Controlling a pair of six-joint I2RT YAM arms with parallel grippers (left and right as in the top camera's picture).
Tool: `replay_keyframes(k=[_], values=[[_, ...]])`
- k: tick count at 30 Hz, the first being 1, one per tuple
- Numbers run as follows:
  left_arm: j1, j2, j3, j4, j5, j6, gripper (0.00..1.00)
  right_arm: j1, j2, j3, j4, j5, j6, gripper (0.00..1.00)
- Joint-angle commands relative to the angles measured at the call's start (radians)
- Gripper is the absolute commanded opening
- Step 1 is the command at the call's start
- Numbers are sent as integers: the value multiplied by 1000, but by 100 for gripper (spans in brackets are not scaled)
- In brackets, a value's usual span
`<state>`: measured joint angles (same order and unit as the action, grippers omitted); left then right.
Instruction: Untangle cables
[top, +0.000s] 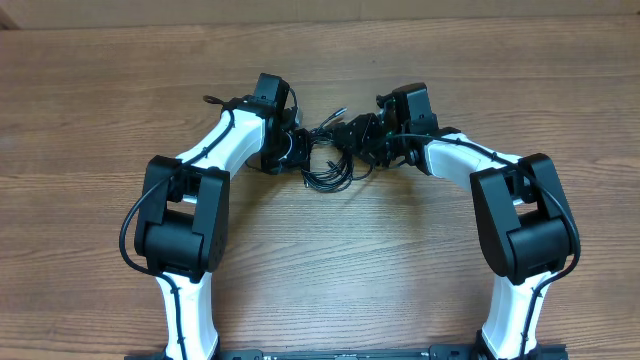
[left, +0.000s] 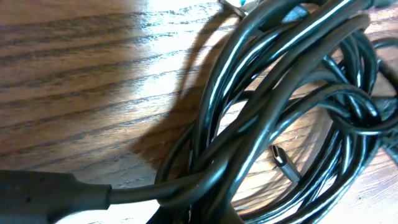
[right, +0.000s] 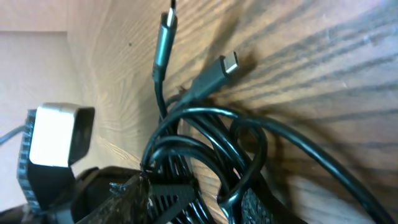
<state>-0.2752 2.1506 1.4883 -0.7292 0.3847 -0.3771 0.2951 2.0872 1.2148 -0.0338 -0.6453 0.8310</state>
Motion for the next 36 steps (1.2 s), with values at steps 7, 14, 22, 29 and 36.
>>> replay_keyframes(k=[7,14,22,29,36], values=[[0,45,-30,-27,-80,-5,4,15,104,-7,201,-17,105,45],[0,45,-30,-114,-109,-4,4,3,157,-7,432,-139,63,43],[0,45,-30,-134,-132,-4,4,-29,157,-6,485,-277,134,52],[0,45,-30,-133,-129,-4,4,-6,181,-6,482,-245,158,53],[0,45,-30,-133,-129,12,4,32,215,-6,641,-264,186,56]])
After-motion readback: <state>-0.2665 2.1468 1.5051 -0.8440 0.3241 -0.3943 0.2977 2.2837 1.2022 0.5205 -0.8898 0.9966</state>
